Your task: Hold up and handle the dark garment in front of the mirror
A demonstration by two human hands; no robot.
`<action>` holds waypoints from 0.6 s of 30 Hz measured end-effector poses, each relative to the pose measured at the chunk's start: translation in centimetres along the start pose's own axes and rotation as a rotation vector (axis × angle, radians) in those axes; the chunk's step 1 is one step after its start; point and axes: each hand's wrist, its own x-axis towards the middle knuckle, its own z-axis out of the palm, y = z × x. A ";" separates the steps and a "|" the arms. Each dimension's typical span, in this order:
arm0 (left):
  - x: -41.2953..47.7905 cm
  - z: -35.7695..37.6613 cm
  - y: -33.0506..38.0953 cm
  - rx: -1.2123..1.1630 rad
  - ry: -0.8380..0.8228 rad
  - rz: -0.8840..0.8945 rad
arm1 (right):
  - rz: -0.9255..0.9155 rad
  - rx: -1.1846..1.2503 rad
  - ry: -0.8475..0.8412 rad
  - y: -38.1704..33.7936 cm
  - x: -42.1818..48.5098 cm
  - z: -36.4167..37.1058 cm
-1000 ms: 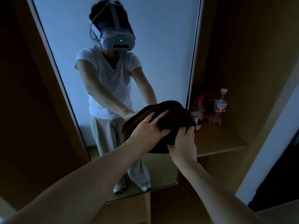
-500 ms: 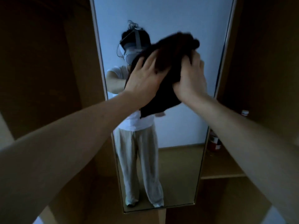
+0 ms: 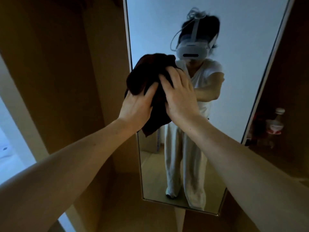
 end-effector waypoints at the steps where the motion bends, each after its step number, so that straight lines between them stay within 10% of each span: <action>1: -0.8 0.5 0.0 -0.008 -0.017 0.000 | 0.011 -0.003 -0.008 -0.2 -0.9 0.5; 18: -9.8 10.0 5.4 -0.126 -0.268 0.070 | 0.228 0.032 -0.142 2.1 -15.8 5.2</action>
